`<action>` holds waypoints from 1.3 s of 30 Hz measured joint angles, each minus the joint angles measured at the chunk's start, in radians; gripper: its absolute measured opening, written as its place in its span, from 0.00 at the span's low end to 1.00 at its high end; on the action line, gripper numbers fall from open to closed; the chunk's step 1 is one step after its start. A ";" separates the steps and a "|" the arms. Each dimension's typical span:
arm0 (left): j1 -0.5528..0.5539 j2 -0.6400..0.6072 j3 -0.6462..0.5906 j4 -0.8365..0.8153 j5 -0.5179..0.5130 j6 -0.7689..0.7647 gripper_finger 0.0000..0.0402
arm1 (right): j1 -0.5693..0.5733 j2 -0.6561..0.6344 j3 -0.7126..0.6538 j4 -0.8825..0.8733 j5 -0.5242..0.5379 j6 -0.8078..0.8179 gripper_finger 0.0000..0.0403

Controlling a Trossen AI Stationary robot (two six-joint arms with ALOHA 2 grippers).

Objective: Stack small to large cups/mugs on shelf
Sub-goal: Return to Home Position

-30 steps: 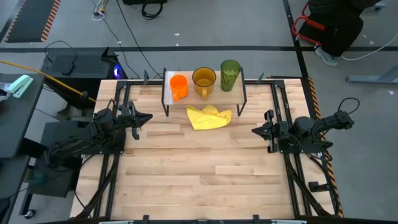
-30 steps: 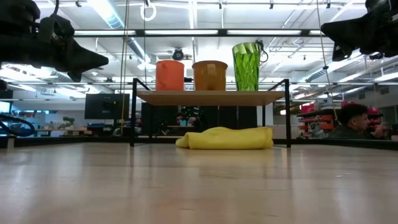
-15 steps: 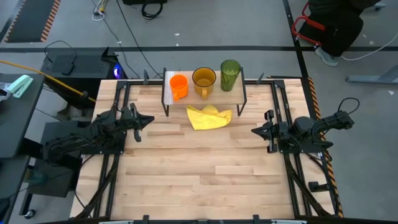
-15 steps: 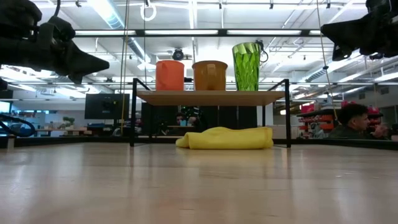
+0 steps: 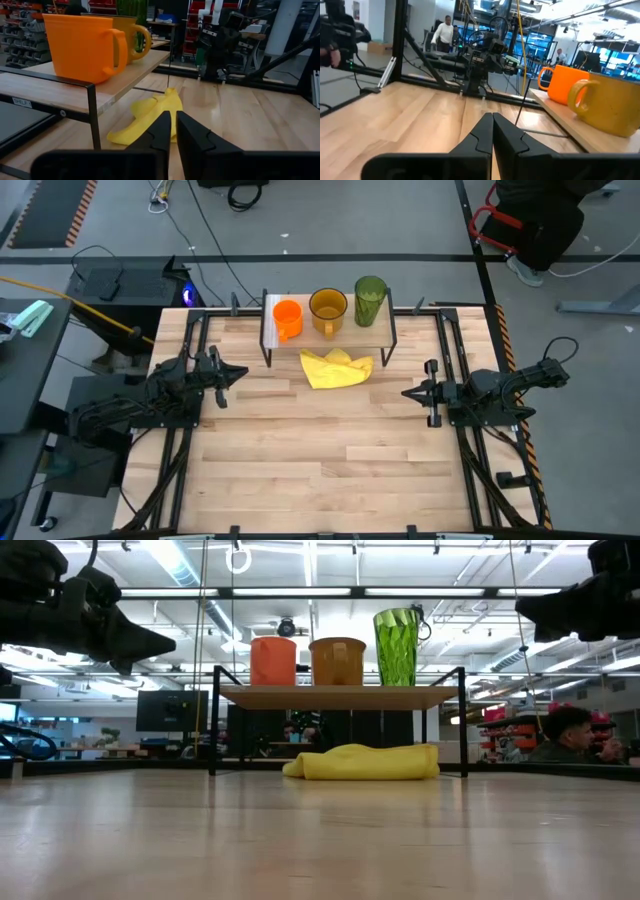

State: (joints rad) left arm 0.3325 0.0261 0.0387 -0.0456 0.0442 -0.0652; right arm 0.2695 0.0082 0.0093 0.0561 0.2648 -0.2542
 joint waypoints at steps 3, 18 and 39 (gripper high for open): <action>0.000 0.000 0.000 0.000 0.000 0.000 0.10 | 0.000 0.000 0.000 0.001 0.000 0.023 0.03; 0.000 0.000 -0.006 0.032 0.003 -0.001 0.08 | 0.000 0.000 0.000 0.001 0.000 0.026 0.03; 0.000 0.000 -0.005 0.040 0.002 -0.001 0.09 | 0.000 0.000 0.000 0.001 -0.001 0.026 0.03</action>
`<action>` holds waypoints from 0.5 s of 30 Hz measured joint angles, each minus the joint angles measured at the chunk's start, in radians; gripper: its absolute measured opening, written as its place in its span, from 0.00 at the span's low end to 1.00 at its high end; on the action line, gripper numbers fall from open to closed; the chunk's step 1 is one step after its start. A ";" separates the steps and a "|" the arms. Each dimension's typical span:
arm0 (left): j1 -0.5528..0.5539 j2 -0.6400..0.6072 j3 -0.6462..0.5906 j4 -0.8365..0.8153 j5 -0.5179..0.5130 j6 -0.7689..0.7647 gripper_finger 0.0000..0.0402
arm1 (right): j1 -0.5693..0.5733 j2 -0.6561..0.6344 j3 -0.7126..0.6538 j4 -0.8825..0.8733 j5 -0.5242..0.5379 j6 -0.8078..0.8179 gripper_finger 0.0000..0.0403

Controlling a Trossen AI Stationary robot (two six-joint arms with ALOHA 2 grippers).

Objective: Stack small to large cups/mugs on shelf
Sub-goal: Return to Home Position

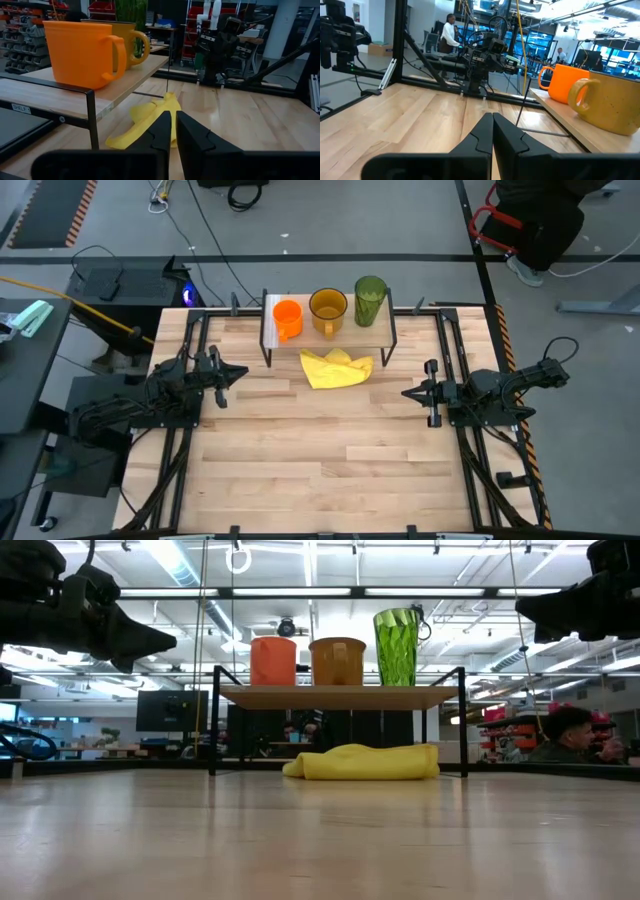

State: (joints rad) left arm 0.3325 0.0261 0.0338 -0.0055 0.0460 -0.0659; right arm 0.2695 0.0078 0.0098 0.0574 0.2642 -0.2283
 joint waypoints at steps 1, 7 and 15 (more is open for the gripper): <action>0.000 0.000 0.000 0.000 0.000 0.000 0.09 | 0.000 0.000 0.000 0.000 0.000 0.000 0.03; 0.000 0.000 0.001 0.001 0.000 -0.001 0.10 | 0.000 0.000 0.000 0.000 0.000 0.000 0.03; 0.000 0.000 0.002 0.002 -0.001 -0.001 0.07 | 0.000 0.000 0.000 0.000 0.000 0.000 0.03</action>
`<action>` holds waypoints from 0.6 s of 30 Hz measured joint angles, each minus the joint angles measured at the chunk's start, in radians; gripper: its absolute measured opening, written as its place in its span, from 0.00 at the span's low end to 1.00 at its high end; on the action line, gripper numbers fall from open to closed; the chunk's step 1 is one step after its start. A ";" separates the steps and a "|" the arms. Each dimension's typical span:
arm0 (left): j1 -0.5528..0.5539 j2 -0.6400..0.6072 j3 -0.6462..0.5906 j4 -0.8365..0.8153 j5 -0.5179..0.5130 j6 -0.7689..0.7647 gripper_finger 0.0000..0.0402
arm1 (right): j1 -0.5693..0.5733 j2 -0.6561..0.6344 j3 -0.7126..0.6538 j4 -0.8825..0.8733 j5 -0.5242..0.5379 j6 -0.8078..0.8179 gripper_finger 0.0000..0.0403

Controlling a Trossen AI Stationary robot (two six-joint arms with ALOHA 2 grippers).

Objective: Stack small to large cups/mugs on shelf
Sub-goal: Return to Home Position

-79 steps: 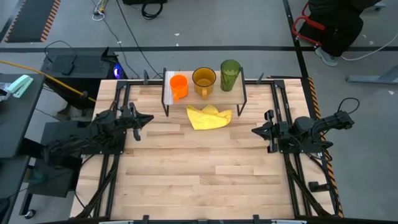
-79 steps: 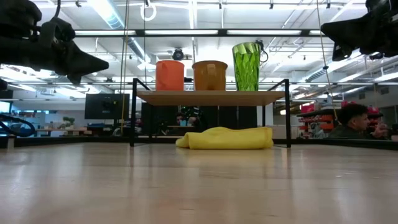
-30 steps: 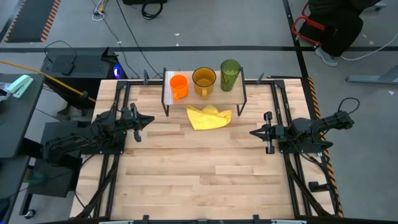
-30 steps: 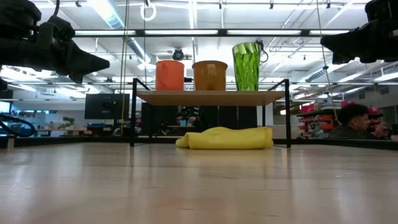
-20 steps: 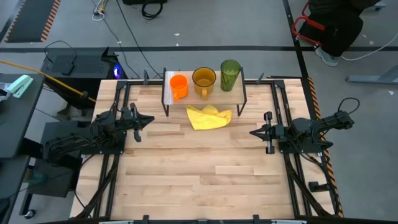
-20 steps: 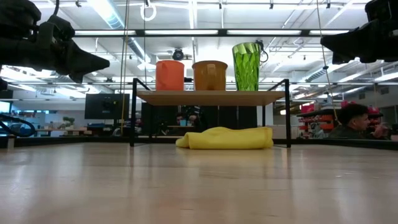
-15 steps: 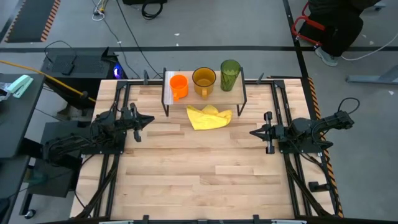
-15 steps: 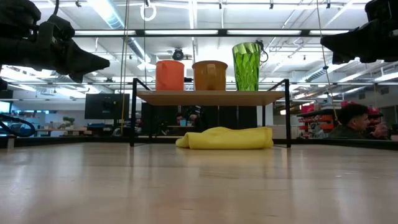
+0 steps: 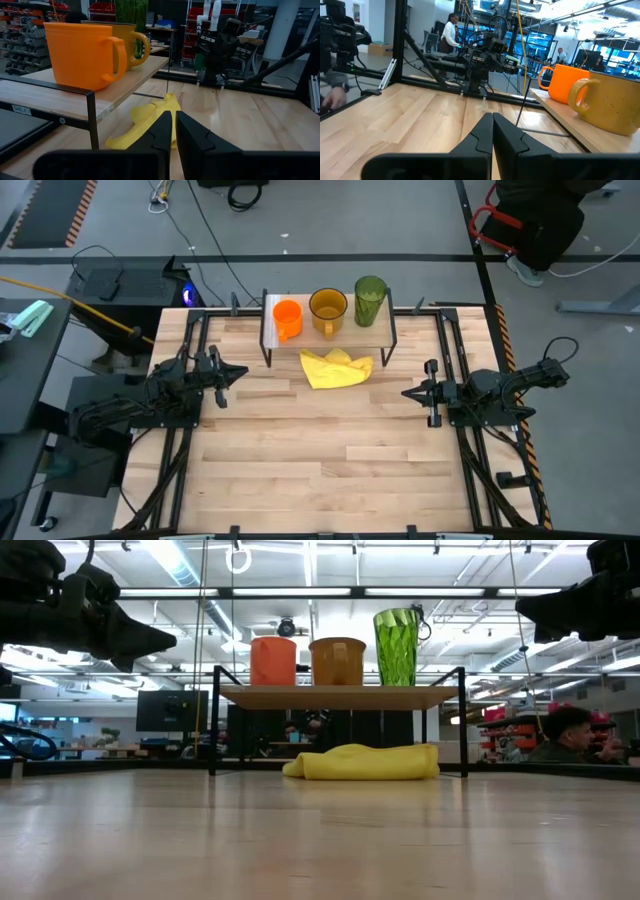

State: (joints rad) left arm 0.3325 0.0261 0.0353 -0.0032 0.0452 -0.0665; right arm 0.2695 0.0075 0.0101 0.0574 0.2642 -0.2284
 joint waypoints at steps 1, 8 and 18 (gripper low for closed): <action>0.000 0.000 0.000 0.000 0.000 0.000 0.07 | 0.000 0.000 0.000 0.000 0.000 0.000 0.03; 0.000 0.000 0.000 0.000 0.000 0.000 0.10 | 0.000 0.000 0.000 0.000 0.000 0.000 0.03; 0.000 0.000 0.000 0.000 0.000 0.001 0.08 | 0.000 0.000 0.000 0.000 0.000 0.000 0.03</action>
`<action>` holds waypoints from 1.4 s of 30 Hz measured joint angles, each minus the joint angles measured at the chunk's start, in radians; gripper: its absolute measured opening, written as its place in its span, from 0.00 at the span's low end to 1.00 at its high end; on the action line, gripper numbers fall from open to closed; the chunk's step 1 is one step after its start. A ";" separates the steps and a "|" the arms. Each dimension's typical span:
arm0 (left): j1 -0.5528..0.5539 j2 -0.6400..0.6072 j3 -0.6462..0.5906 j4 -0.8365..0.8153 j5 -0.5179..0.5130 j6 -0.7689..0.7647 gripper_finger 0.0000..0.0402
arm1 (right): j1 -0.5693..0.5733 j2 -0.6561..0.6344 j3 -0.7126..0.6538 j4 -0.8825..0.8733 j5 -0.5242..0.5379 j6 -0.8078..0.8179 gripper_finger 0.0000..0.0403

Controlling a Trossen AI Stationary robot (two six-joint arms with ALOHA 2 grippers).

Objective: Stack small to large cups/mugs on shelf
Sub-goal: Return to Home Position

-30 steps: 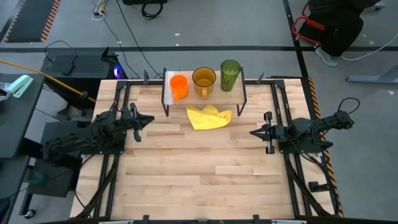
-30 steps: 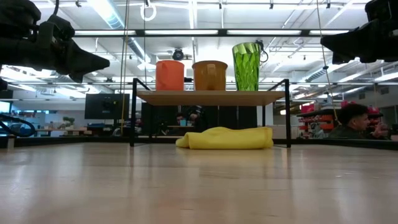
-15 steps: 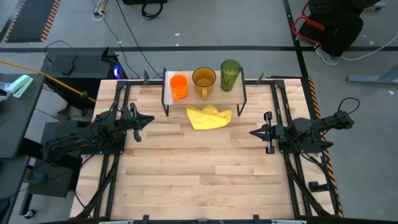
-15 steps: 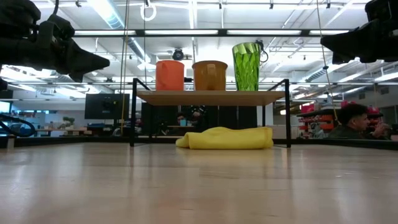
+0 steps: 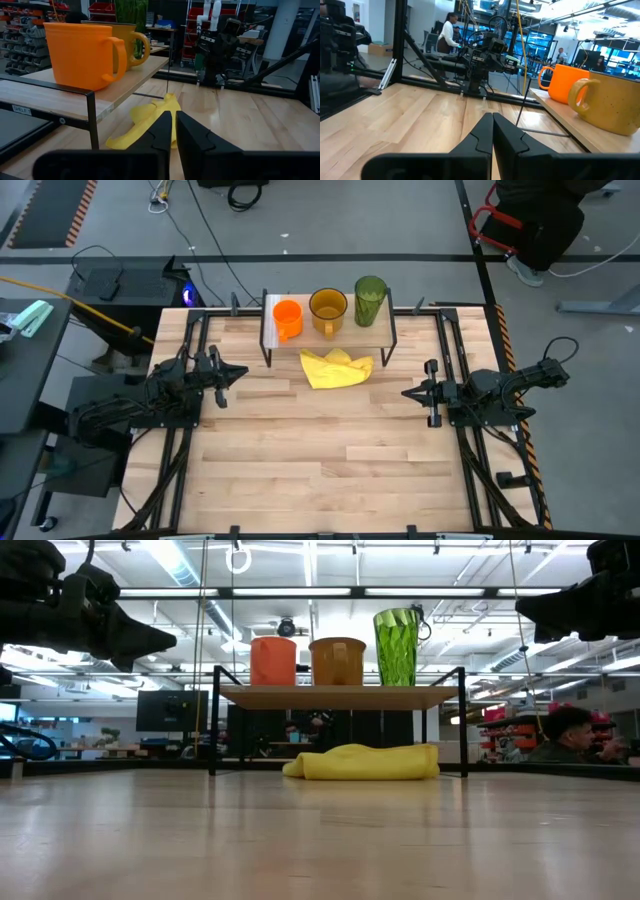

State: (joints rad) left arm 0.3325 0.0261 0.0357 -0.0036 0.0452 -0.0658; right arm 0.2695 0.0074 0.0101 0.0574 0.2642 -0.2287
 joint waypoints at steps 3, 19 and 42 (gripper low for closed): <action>0.000 0.000 0.000 0.000 0.000 0.000 0.07 | 0.000 0.000 0.000 0.000 0.000 0.000 0.03; 0.000 0.000 0.001 0.000 0.000 0.000 0.08 | 0.000 0.000 0.000 0.000 0.000 0.000 0.03; 0.000 0.000 0.001 0.000 0.000 -0.001 0.07 | 0.000 0.000 0.000 0.000 0.000 0.000 0.03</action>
State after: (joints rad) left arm 0.3325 0.0261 0.0364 -0.0037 0.0452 -0.0666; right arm 0.2695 0.0074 0.0101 0.0574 0.2642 -0.2287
